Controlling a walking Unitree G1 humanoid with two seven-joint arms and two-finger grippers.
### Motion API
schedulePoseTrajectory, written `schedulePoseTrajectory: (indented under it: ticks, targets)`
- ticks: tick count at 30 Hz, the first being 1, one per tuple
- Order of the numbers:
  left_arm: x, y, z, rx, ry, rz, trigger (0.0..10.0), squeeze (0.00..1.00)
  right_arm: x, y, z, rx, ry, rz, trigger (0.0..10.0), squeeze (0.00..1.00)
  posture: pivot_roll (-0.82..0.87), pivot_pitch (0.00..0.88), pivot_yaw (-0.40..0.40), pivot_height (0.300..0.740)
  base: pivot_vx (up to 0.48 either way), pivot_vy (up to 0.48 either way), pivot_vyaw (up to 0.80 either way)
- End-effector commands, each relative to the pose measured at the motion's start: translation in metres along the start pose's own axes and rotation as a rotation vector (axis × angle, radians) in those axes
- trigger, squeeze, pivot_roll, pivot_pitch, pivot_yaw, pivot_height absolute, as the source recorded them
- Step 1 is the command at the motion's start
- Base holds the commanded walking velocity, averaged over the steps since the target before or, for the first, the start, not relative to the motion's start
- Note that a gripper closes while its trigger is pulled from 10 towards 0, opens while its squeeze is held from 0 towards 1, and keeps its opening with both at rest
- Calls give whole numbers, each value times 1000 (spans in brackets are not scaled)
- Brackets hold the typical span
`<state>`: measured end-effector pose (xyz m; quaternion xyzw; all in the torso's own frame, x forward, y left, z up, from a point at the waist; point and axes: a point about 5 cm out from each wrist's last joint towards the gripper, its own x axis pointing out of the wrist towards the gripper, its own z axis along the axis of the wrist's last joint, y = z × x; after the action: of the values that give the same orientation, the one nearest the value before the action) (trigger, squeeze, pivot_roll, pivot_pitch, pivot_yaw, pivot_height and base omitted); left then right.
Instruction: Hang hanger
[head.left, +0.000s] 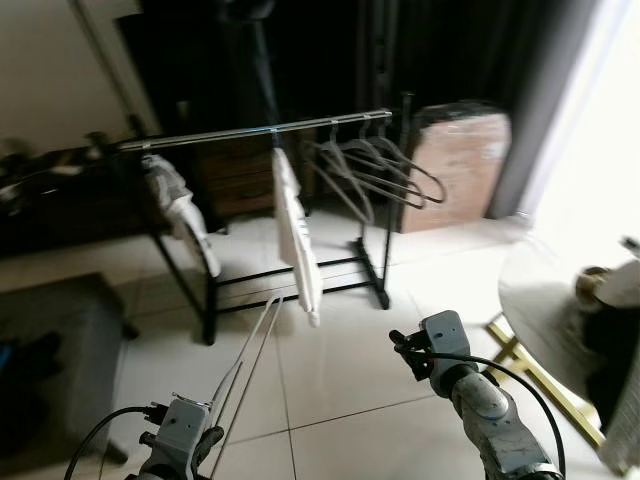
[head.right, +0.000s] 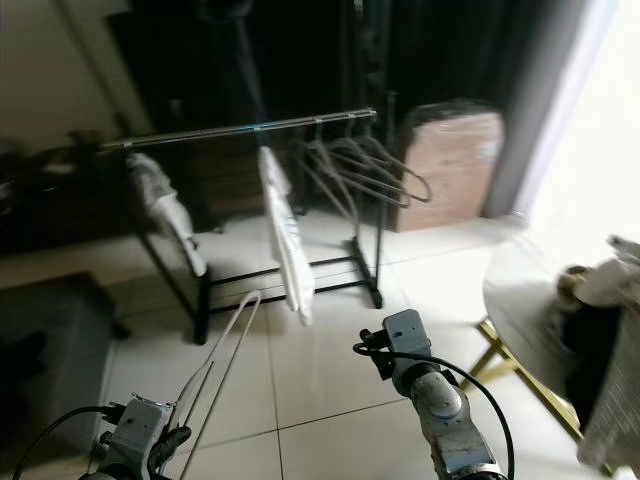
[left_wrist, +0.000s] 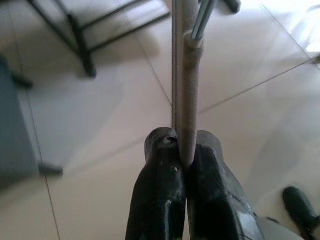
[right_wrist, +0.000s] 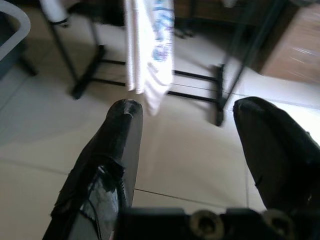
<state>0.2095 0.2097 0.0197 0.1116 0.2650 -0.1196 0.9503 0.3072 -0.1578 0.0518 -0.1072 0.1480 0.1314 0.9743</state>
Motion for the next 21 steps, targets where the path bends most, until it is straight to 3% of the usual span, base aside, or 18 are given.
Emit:
schedulePoseTrajectory:
  ticks: [1,6,8,9,10,11,15,16,17,20,21]
  targets:
    - [-1,-5,2,24,9,-44,10000,0,-1,2,1,-4,-1,26,10000,0,-26,89,54,740,0,0,800]
    - [0,-7,4,103,15,-59,10000,0,-1,7,0,-10,6,60,10000,0,-27,90,50,740,0,0,0]
    - [-1,-9,5,231,29,-101,10000,0,0,9,1,-30,9,91,10000,0,-27,90,50,740,0,0,0]
    - [-1,-9,5,231,29,-101,10000,0,0,9,1,-30,9,91,10000,0,-27,90,50,740,0,0,0]
    - [-1,-10,5,329,45,-141,10000,0,0,10,4,-62,-5,125,10000,0,-26,91,48,740,0,0,0]
    - [-1,-10,5,329,45,-141,10000,0,0,10,4,-62,-5,125,10000,0,-26,91,48,740,0,0,0]
    - [-5,-7,3,402,92,-267,10000,0,-1,14,15,-224,-53,246,10000,0,-28,92,46,740,0,0,0]
    - [-5,-7,3,402,92,-267,10000,0,-1,14,15,-224,-53,246,10000,0,-28,92,46,740,0,0,0]
    - [-10,-3,3,525,136,-386,10000,0,-5,16,16,-362,-46,382,10000,0,-21,95,42,740,0,0,0]
    - [-12,-1,3,572,152,-426,10000,0,-6,16,15,-399,-39,428,10000,0,-21,95,43,740,0,0,0]
    - [-12,3,7,624,155,-511,10000,0,-10,13,14,-464,-11,517,10000,0,-25,95,44,740,0,0,0]
